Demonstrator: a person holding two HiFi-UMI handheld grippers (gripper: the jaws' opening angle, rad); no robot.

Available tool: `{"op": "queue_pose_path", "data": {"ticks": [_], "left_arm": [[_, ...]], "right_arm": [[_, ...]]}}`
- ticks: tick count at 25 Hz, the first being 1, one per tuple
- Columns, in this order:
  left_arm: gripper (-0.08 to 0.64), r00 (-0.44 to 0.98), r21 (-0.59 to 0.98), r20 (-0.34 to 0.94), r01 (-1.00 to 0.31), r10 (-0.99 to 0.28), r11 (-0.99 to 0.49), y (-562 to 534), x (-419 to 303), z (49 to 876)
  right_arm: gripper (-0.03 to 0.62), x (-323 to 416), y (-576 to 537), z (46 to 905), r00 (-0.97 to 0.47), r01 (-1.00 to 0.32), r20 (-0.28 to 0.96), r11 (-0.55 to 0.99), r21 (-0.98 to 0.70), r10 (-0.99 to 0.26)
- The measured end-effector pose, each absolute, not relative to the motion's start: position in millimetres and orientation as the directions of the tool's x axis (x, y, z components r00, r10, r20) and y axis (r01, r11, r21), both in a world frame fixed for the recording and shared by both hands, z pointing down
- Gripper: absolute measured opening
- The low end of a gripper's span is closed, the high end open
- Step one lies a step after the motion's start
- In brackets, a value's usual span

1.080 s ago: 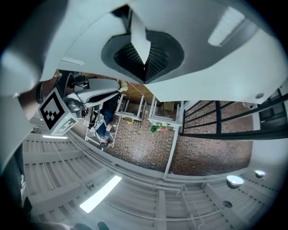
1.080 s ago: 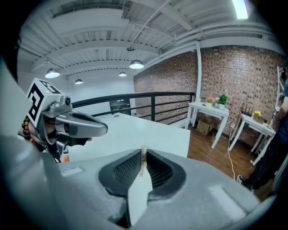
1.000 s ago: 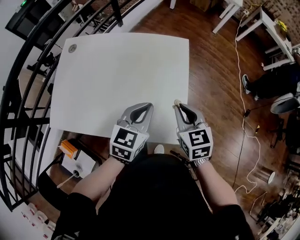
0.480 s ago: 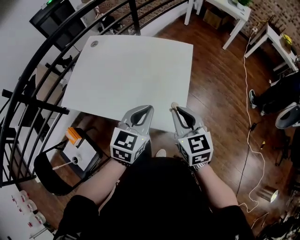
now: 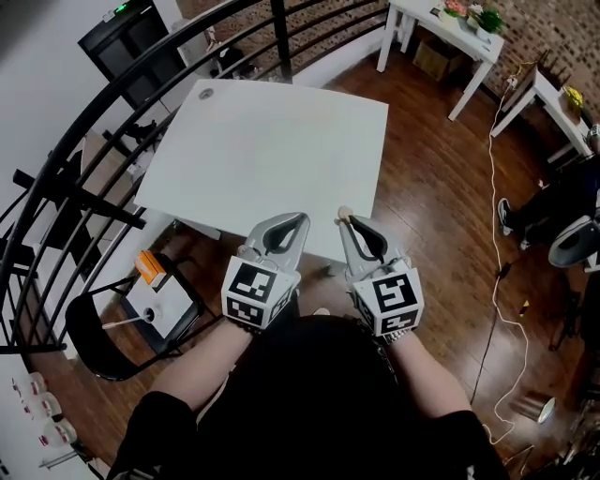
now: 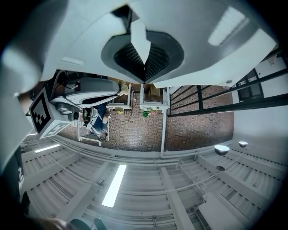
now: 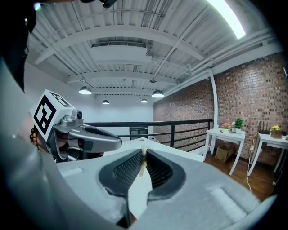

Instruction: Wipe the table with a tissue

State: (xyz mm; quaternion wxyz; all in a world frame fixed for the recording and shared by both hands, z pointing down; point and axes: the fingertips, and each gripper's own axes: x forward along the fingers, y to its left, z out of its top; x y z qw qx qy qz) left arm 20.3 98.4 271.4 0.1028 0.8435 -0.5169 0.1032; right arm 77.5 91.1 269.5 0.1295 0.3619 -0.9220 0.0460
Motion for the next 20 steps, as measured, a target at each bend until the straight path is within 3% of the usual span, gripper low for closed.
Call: {"op": "queue_pose_path", "data": {"ticks": [20], "left_arm": [[0.009, 0.439, 0.057, 0.275, -0.896, -0.855, -0.441, 101.2, 23.6, 261.3]], "right_arm": [[0.026, 76.8, 97.1, 257.0, -0.715, -0.671, 0.252, 0.742, 0.018, -0.652]]}}
